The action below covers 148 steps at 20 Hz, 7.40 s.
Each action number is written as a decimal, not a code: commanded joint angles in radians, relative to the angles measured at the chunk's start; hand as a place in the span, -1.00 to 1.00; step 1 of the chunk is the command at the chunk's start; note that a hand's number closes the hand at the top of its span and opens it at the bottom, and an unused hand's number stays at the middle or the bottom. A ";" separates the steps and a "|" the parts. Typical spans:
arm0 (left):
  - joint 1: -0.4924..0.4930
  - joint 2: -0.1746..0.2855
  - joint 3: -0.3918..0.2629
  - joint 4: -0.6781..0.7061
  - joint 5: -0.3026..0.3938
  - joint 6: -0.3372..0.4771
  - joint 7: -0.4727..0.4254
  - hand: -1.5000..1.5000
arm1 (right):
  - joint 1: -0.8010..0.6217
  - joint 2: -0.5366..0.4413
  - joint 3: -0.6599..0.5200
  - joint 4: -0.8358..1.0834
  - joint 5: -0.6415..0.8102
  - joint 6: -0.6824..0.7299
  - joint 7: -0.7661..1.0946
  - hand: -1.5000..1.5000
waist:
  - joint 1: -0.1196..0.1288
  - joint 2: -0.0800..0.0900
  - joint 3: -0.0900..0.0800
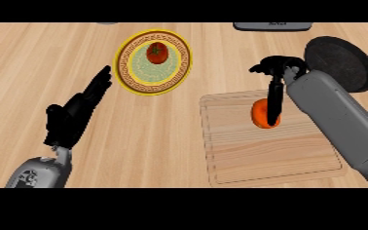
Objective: Pick the squash from the cutting board and place it in the pan
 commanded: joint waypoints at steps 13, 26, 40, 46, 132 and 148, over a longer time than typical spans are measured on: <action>0.080 -0.042 0.031 -0.033 -0.058 -0.033 -0.016 0.00 | 0.141 0.051 -0.042 -0.114 0.170 0.043 0.095 -1.00 | -0.005 -0.002 0.000; 0.015 -0.075 0.085 0.025 -0.079 -0.077 -0.019 0.00 | 0.217 0.095 -0.063 -0.077 0.330 0.124 -0.122 1.00 | -0.005 0.001 0.001; 0.035 -0.075 0.114 -0.020 -0.094 -0.102 0.012 0.00 | 0.345 0.097 -0.107 -0.297 0.501 -0.117 -0.206 1.00 | -0.017 -0.005 0.001; 0.028 -0.044 0.165 -0.003 -0.082 -0.101 0.012 0.00 | 0.495 0.096 -0.099 -0.634 0.621 -0.417 -0.230 1.00 | -0.054 -0.015 0.001; 0.008 -0.145 0.150 -0.008 -0.134 -0.160 -0.024 0.00 | 0.217 -0.327 -1.281 0.831 0.206 -0.433 -1.640 -1.00 | 0.028 0.025 0.010; 0.036 -0.150 0.144 -0.030 -0.156 -0.158 -0.001 0.00 | 0.383 -0.271 -1.283 0.812 0.176 -0.366 -1.812 -1.00 | 0.026 0.014 0.007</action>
